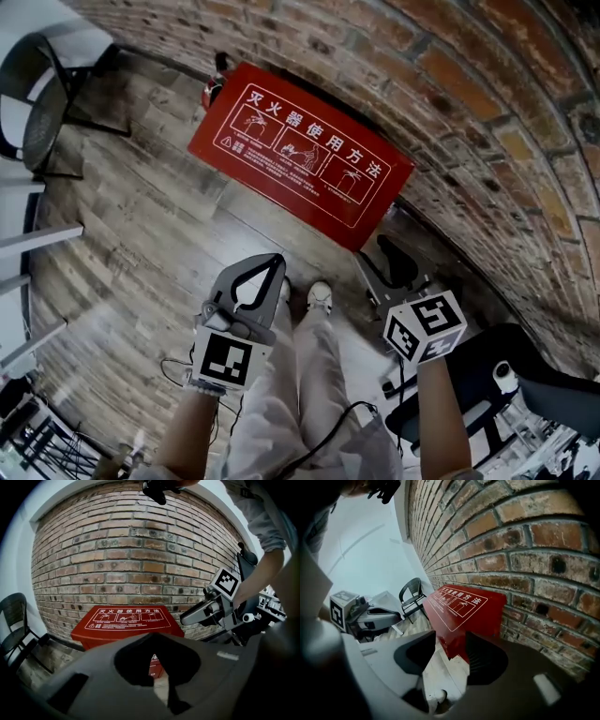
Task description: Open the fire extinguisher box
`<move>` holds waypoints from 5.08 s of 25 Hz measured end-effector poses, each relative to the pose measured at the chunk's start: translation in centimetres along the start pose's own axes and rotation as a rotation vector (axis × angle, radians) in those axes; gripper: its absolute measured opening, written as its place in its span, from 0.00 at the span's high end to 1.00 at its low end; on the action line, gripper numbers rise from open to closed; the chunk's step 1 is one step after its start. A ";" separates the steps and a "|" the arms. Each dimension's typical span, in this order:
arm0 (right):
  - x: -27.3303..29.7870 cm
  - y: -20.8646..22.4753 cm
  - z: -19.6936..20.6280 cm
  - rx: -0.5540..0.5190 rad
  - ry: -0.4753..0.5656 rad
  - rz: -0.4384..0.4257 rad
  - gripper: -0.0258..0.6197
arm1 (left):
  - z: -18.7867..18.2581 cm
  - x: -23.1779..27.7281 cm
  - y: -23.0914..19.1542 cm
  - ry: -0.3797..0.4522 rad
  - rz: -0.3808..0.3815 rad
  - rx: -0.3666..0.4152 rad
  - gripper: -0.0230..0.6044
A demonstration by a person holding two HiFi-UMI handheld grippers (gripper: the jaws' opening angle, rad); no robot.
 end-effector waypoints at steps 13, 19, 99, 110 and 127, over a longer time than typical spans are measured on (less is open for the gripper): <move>3.4 -0.1 4.2 0.141 -0.054 -0.123 0.55 | 4.9 3.7 -1.3 -0.058 -0.012 -0.036 0.96; 4.3 -0.1 3.9 0.155 -0.025 -0.129 0.55 | 6.3 5.4 -1.7 -0.091 0.001 -0.026 0.96; 0.1 9.5 -12.5 -0.318 0.189 0.272 0.95 | 8.2 10.1 -1.5 -0.192 0.058 -0.041 0.96; 3.3 5.2 -9.2 -0.220 0.073 0.039 0.95 | 8.7 9.5 -1.4 -0.192 0.072 -0.033 0.96; 8.6 -3.8 -3.3 -0.166 -0.104 -0.301 0.77 | 9.5 8.1 -1.5 -0.165 0.070 -0.057 0.96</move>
Point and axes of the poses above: the fingertips, and each gripper's own axes: x forward along the fingers, y to its right, z out of its underside, the point moved 3 cm from there along -x, backward along the fingers, and after that the axes turned 9 degrees about -x, right-handed, at the moved point
